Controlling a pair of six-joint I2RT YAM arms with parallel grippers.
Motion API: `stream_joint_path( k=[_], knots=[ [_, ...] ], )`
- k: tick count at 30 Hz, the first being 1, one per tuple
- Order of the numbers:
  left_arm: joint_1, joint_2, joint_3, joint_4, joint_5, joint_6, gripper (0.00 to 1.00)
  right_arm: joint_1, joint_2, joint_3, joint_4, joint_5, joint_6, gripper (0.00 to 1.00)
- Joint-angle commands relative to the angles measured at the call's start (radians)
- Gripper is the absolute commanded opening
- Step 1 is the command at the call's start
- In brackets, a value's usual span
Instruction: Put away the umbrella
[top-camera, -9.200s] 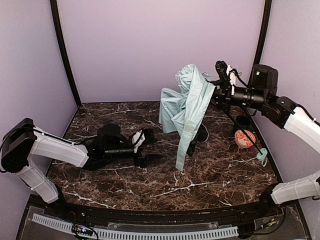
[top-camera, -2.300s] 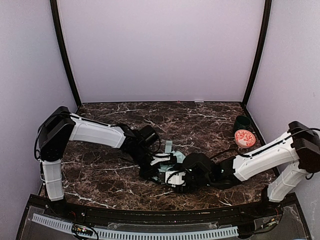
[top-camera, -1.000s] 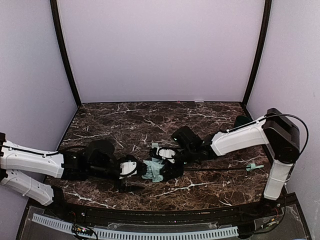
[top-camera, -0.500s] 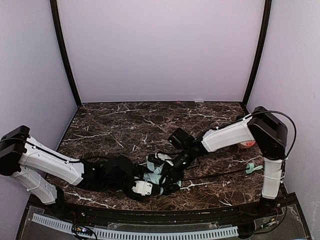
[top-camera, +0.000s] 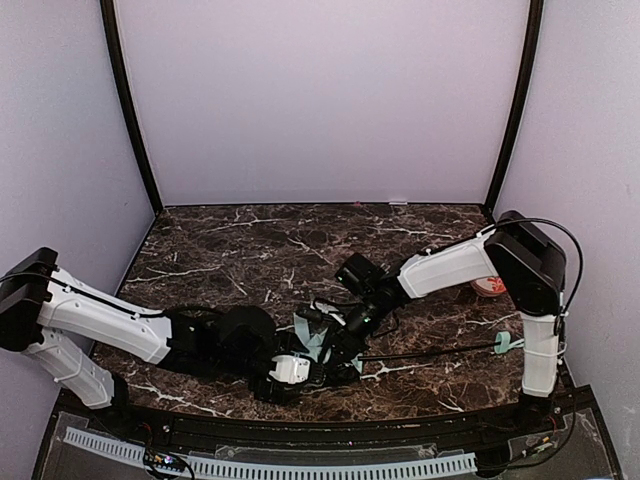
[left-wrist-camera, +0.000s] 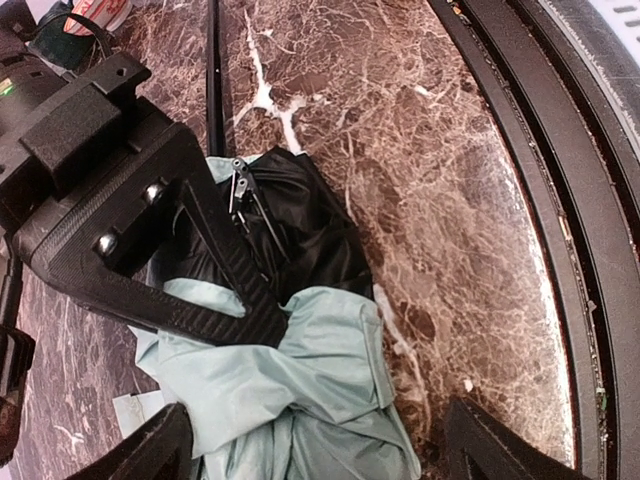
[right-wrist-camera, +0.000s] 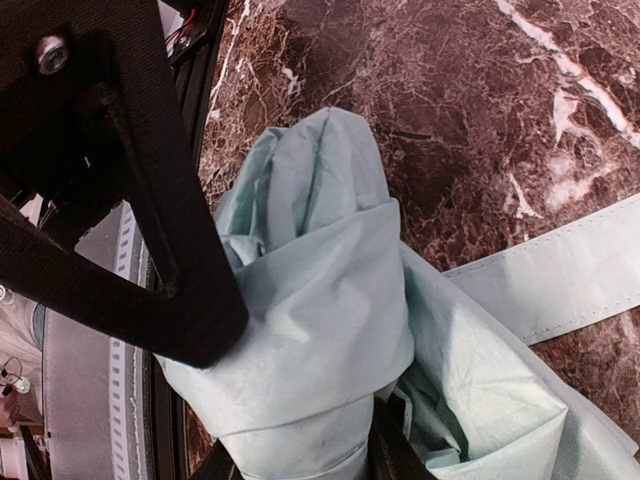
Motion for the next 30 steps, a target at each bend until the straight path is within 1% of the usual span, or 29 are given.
stream_joint_path(
  k=[1,4,6,11,15,19,22,25,27,30],
  knots=[
    [0.017,0.023,0.019,-0.008,-0.019,-0.041,0.90,-0.008,0.074,-0.034,-0.128,0.117,0.014,0.16],
    [0.034,0.054,0.044,-0.005,-0.054,-0.034,0.90,-0.008,0.074,-0.035,-0.127,0.116,0.011,0.16],
    [0.040,0.069,0.051,-0.005,-0.053,-0.019,0.91,-0.008,0.074,-0.036,-0.128,0.111,0.006,0.16],
    [0.048,0.152,0.109,-0.050,-0.103,0.000,0.91,-0.008,0.080,-0.033,-0.125,0.105,-0.002,0.17],
    [0.074,0.190,0.120,-0.066,-0.078,-0.035,0.91,-0.008,0.087,-0.009,-0.152,0.106,-0.022,0.17],
    [0.097,0.230,0.122,-0.131,-0.057,-0.066,0.88,-0.008,0.079,-0.004,-0.161,0.115,-0.026,0.17],
    [0.101,0.249,0.131,-0.178,-0.045,-0.072,0.84,-0.010,0.069,-0.003,-0.157,0.108,-0.025,0.18],
    [0.105,0.272,0.145,-0.198,-0.032,-0.072,0.77,-0.014,0.063,0.004,-0.150,0.092,-0.018,0.18],
    [0.108,0.291,0.158,-0.210,-0.021,-0.072,0.70,-0.019,0.056,0.005,-0.145,0.089,-0.013,0.20],
    [0.118,0.312,0.166,-0.227,-0.017,-0.077,0.59,-0.025,0.048,0.008,-0.143,0.089,-0.010,0.25]
  ],
)
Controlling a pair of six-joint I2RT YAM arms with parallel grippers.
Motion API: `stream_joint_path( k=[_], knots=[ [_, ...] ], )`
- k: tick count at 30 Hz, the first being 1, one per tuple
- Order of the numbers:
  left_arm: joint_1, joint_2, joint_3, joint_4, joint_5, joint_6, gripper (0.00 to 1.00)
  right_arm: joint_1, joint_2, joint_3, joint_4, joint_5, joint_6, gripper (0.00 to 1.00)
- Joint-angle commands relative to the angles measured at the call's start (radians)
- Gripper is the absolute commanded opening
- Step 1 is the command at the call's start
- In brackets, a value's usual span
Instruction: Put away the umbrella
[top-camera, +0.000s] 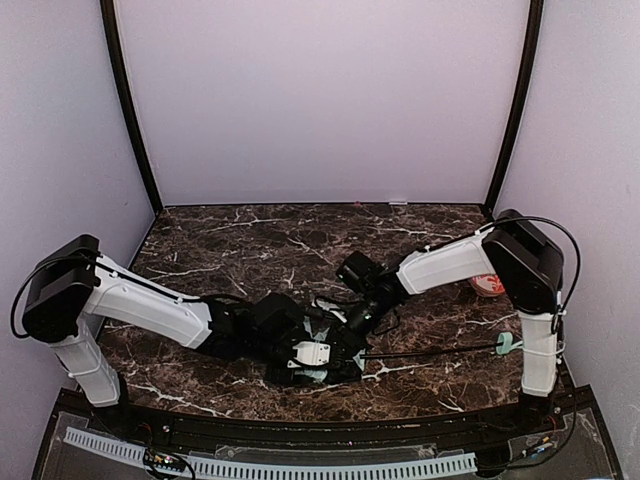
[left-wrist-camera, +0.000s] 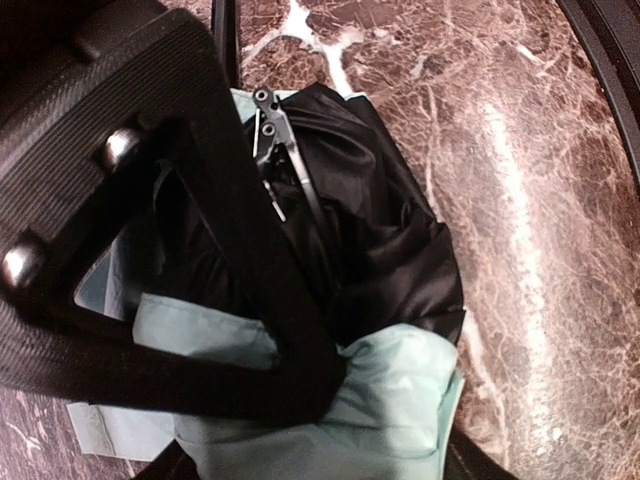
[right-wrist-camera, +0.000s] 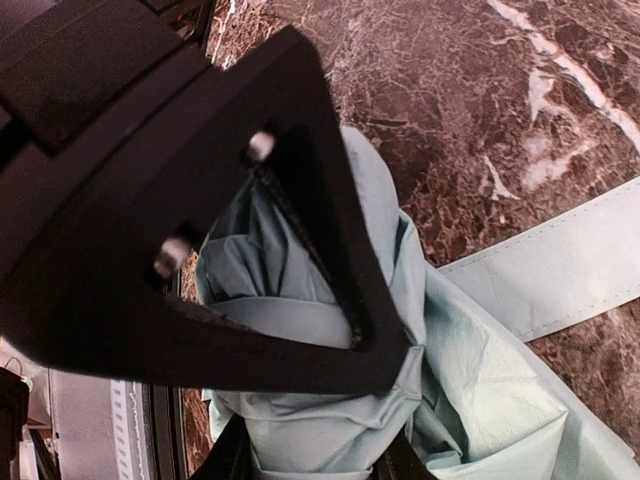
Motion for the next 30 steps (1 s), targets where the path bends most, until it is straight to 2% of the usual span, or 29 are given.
stream_joint_path(
  k=[1,5,13,18,24,27,30],
  knots=[
    [0.034,0.086,-0.011,-0.136,-0.025,-0.029,0.55,-0.014,0.027,-0.023,-0.098,0.094,-0.001,0.28],
    [0.043,0.116,0.010,-0.194,-0.006,-0.027,0.43,-0.033,0.000,-0.049,-0.071,0.097,0.020,0.42],
    [0.065,0.169,0.090,-0.362,0.102,-0.036,0.33,-0.078,-0.076,-0.087,-0.054,0.102,0.020,0.55],
    [0.076,0.194,0.130,-0.443,0.212,-0.039,0.23,-0.135,-0.175,-0.167,-0.017,0.096,0.029,0.69],
    [0.099,0.228,0.181,-0.517,0.282,-0.057,0.16,-0.150,-0.312,-0.250,0.051,0.117,0.028,0.71],
    [0.114,0.242,0.206,-0.553,0.331,-0.067,0.15,-0.147,-0.408,-0.335,0.166,0.140,0.065,0.71],
    [0.131,0.264,0.241,-0.601,0.381,-0.071,0.12,-0.112,-0.541,-0.446,0.311,0.256,0.067,0.70]
  ],
)
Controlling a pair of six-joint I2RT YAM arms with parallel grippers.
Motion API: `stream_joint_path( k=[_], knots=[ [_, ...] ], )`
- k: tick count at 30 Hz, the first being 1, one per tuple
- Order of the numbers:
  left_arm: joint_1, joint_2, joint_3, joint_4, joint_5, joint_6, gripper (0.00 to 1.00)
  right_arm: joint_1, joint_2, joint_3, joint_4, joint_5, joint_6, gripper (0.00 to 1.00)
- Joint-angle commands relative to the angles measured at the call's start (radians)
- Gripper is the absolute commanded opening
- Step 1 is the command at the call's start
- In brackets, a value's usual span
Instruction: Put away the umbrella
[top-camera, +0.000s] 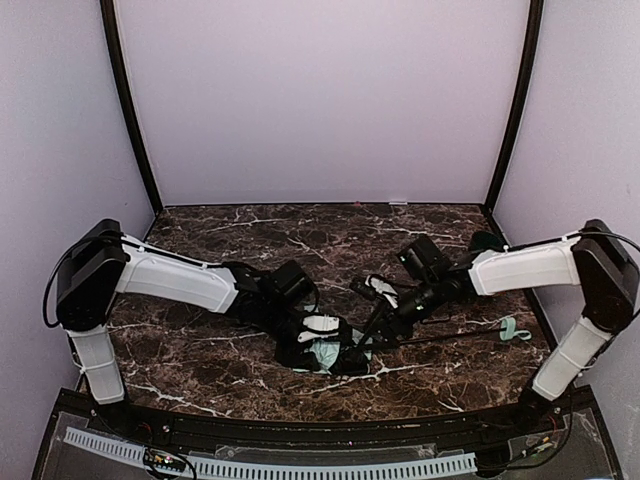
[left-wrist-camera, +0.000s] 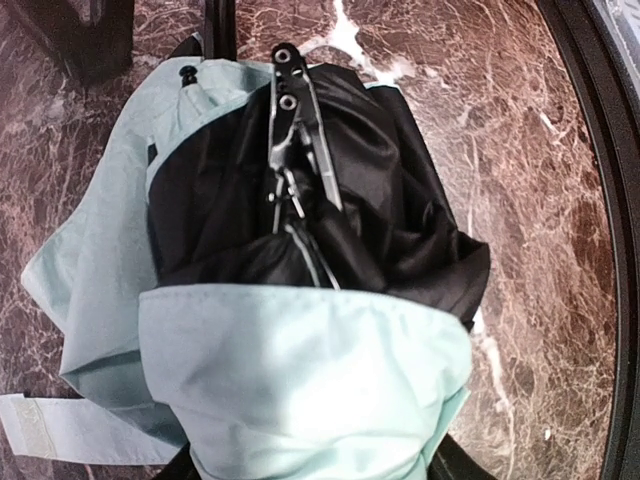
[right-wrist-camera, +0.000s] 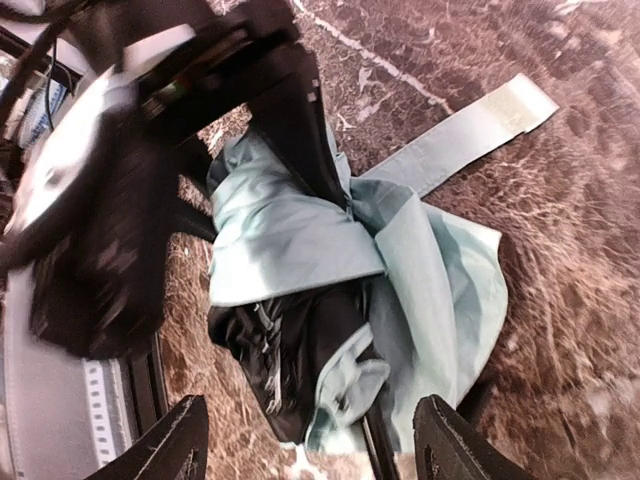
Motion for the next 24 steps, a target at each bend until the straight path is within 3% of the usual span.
stream_joint_path(
  k=[1,6,11,15,20,24],
  knots=[
    [0.013,0.114,-0.018,-0.311,0.107,-0.026,0.11,0.057,-0.187,-0.145,0.239,0.178,-0.009,0.70],
    [0.039,0.157,0.040,-0.386,0.162,-0.031,0.07,0.238,-0.373,-0.337,0.481,0.481,-0.182,0.72],
    [0.052,0.177,0.066,-0.427,0.195,-0.031,0.05,0.396,-0.325,-0.340,0.539,0.730,-0.340,0.75],
    [0.060,0.183,0.071,-0.446,0.223,-0.027,0.05,0.429,-0.232,-0.302,0.543,0.802,-0.417,0.79],
    [0.069,0.203,0.085,-0.464,0.236,-0.030,0.05,0.442,-0.112,-0.226,0.500,0.780,-0.444,0.87],
    [0.074,0.211,0.090,-0.469,0.243,-0.030,0.05,0.455,-0.029,-0.184,0.477,0.740,-0.436,0.85]
  ],
)
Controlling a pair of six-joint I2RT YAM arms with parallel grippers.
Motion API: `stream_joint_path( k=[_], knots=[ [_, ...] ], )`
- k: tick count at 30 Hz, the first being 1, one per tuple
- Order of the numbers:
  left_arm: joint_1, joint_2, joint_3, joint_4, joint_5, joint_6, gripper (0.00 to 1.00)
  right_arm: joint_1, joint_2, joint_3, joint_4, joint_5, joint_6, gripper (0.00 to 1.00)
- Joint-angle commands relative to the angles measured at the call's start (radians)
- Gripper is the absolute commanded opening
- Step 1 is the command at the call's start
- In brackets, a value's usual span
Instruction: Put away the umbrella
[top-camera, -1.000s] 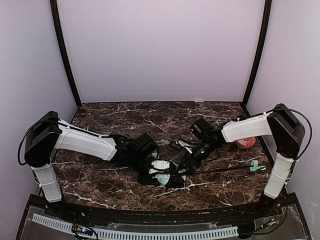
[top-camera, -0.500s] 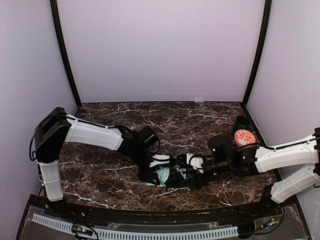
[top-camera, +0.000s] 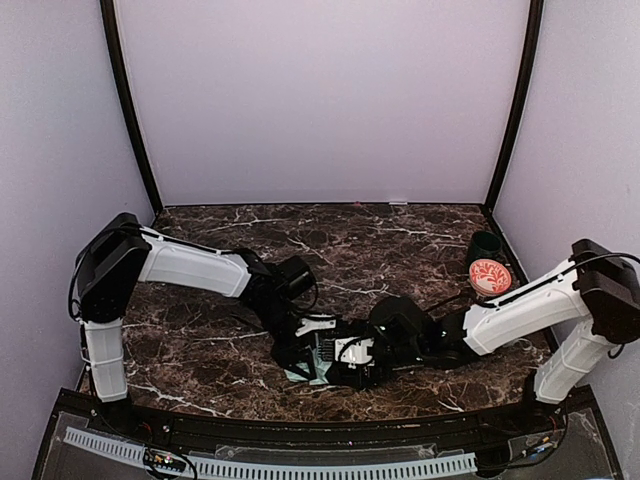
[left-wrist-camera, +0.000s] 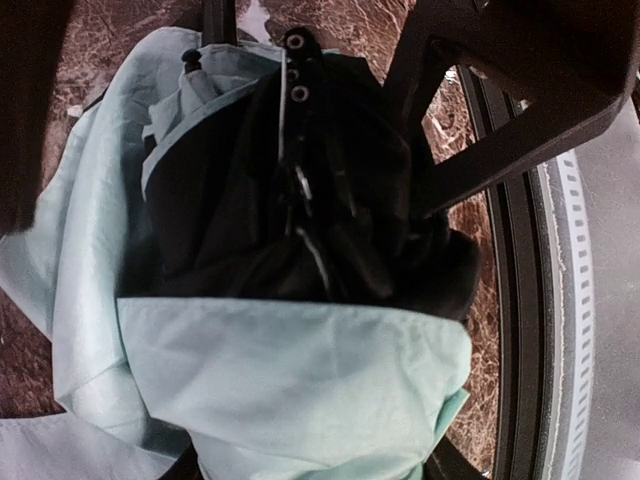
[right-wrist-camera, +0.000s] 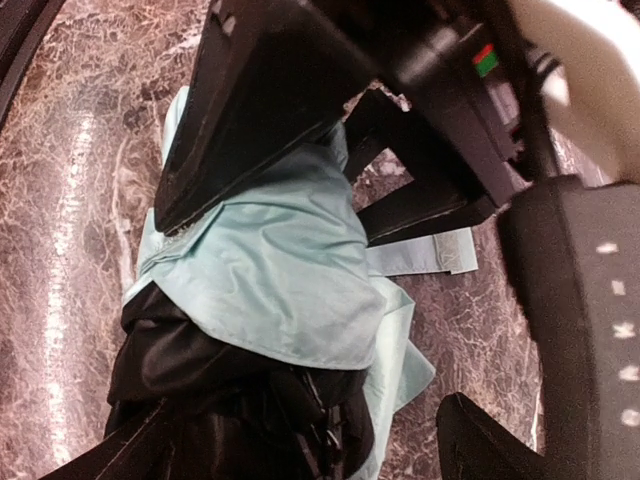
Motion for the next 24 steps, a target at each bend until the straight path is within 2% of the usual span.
stream_joint_path(
  k=[1,8,10,11,12,15,17,18,19,20,24],
  knots=[
    [-0.007,0.094,-0.056,-0.199,-0.066,-0.011,0.05,0.028,0.076,0.062,0.012,-0.038,-0.028,0.82],
    [-0.002,0.098,-0.055,-0.198,-0.053,-0.008,0.05,0.032,0.141,0.098,-0.051,-0.079,0.042,0.57],
    [0.000,0.095,-0.051,-0.192,-0.058,-0.012,0.09,0.030,0.147,0.096,-0.055,-0.084,0.060,0.40],
    [0.003,0.091,-0.048,-0.180,-0.070,-0.027,0.16,0.030,0.150,0.093,-0.059,-0.084,0.069,0.34],
    [0.008,0.081,-0.050,-0.156,-0.092,-0.057,0.30,0.029,0.150,0.091,-0.063,-0.088,0.076,0.30],
    [0.036,0.016,-0.079,-0.047,-0.153,-0.132,0.55,0.021,0.151,0.083,-0.075,-0.097,0.106,0.23],
    [0.053,-0.060,-0.141,0.062,-0.215,-0.187,0.64,0.009,0.154,0.081,-0.086,-0.106,0.117,0.19],
    [0.056,-0.108,-0.177,0.117,-0.235,-0.208,0.75,0.001,0.158,0.082,-0.094,-0.113,0.121,0.18],
    [0.056,-0.156,-0.222,0.183,-0.249,-0.232,0.94,-0.007,0.161,0.084,-0.106,-0.121,0.128,0.17],
    [0.056,-0.224,-0.265,0.262,-0.267,-0.249,0.98,-0.019,0.163,0.088,-0.118,-0.131,0.134,0.16],
    [0.056,-0.417,-0.405,0.413,-0.376,-0.327,0.99,-0.063,0.174,0.109,-0.171,-0.187,0.167,0.15]
  ],
)
